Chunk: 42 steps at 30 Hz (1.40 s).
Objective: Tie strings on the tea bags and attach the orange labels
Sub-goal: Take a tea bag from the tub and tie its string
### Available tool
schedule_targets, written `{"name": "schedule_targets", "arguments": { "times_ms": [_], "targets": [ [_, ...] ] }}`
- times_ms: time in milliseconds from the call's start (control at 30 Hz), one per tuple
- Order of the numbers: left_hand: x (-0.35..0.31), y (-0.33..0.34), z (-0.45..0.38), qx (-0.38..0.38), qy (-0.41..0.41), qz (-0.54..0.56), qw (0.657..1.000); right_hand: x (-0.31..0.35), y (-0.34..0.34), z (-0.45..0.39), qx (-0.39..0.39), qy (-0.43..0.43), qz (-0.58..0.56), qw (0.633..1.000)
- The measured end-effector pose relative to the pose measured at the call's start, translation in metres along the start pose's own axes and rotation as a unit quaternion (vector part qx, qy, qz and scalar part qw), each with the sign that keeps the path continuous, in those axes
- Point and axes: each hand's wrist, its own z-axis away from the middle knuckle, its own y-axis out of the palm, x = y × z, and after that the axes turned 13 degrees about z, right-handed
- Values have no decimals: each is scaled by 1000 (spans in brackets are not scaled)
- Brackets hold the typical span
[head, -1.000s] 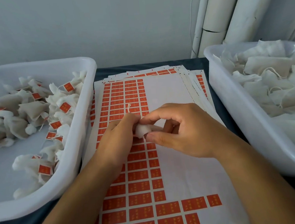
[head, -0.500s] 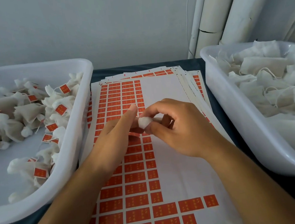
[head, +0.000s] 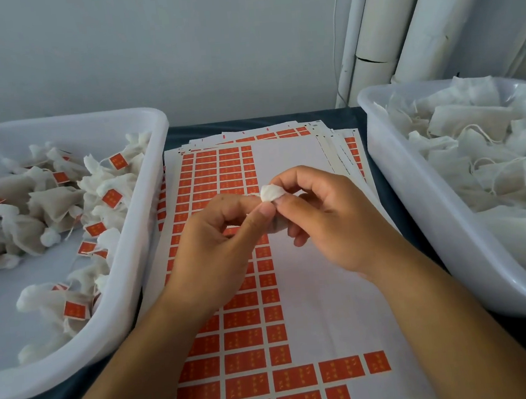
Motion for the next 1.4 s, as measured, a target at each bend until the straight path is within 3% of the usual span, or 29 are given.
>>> {"name": "schedule_targets", "arguments": {
  "times_ms": [367, 733, 1133, 1400],
  "targets": [
    [-10, 4, 1, -89, 74, -79, 990, 3, -1, 1, 38, 66, -141, 987],
    [-5, 4, 0, -98, 62, -128, 985, 3, 0, 2, 120, 150, -345, 919],
    [-3, 4, 4, -129, 113, -211, 962, 1, 5, 0, 85, 152, -322, 931],
    [-6, 5, 2, -107, -2, -55, 993, -2, 8, 1, 52, 122, -259, 957]
  ]
}}
